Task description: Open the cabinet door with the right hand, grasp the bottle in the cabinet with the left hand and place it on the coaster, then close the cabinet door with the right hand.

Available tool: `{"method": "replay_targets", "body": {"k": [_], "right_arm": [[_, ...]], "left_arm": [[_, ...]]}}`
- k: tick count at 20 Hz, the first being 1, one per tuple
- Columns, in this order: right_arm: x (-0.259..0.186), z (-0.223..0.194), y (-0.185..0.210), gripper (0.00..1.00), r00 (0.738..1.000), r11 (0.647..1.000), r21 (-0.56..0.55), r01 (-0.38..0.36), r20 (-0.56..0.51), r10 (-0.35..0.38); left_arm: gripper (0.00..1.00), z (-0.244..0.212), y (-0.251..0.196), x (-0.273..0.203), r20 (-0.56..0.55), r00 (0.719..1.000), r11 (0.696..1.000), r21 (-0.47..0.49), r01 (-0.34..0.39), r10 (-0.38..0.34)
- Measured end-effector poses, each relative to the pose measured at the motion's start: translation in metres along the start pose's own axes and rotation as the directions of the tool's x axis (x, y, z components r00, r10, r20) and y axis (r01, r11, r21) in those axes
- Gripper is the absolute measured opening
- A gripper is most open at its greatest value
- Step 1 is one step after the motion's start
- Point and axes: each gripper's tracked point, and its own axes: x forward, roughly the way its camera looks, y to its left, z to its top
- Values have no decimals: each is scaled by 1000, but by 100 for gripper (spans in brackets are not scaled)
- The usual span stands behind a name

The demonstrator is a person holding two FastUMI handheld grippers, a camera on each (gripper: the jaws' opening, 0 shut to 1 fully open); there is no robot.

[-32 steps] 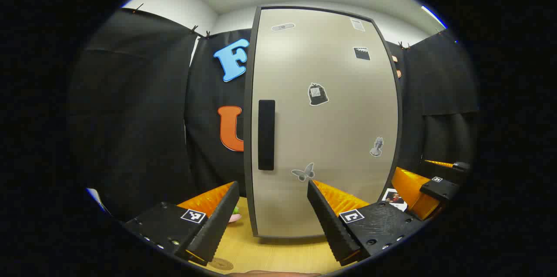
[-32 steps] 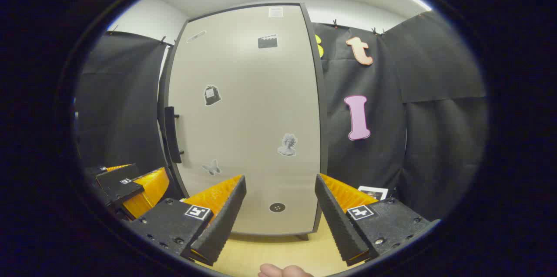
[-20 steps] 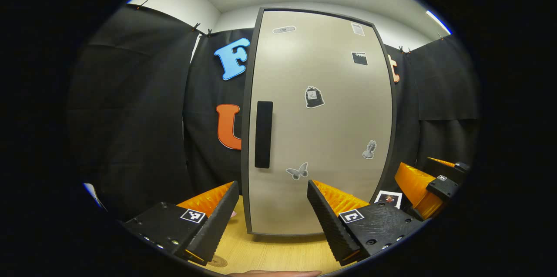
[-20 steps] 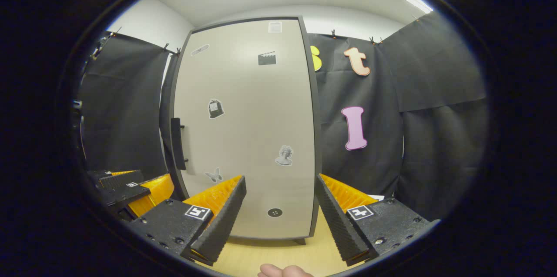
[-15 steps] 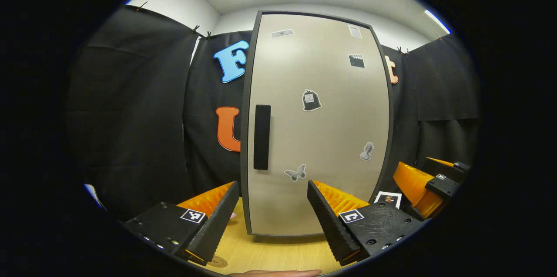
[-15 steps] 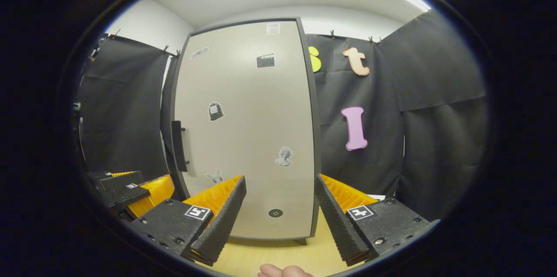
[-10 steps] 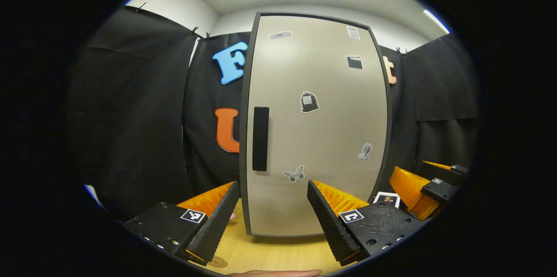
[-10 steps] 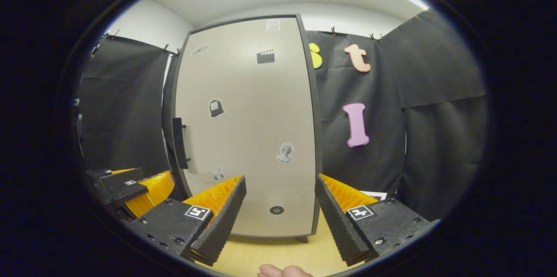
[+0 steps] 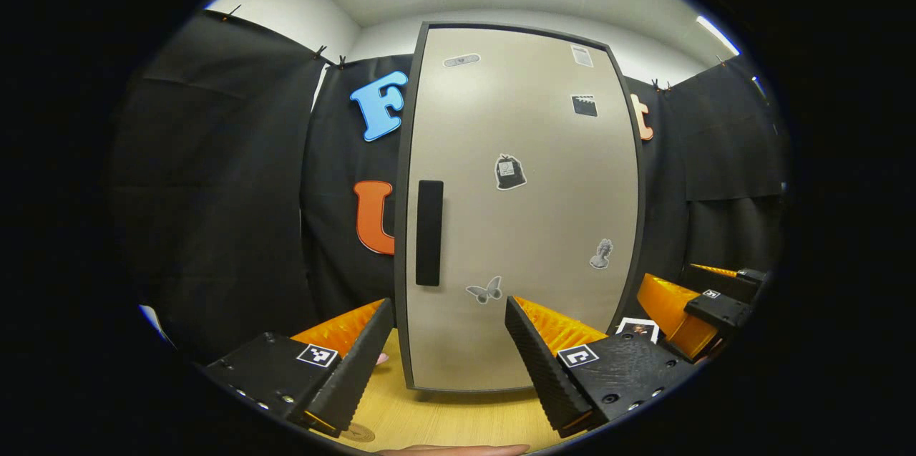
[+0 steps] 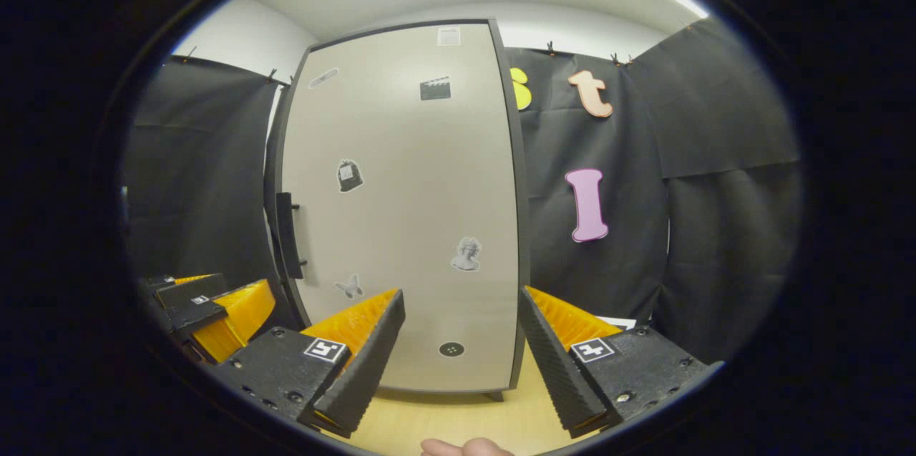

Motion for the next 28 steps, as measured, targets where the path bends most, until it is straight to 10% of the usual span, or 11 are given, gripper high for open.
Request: {"method": "replay_targets", "body": {"k": [10, 17, 28], "right_arm": [[52, 40, 83, 99, 974, 975, -86, -203, 84, 210], [83, 45, 193, 99, 911, 909, -148, -391, 83, 405], [130, 27, 246, 95, 934, 920, -203, -335, 54, 352]], "left_arm": [[95, -9, 67, -30, -27, 987, 987, 8, -161, 161], [95, -18, 146, -72, -52, 916, 917, 32, -396, 398], [95, -33, 217, -123, -102, 786, 792, 30, -610, 609]]}}
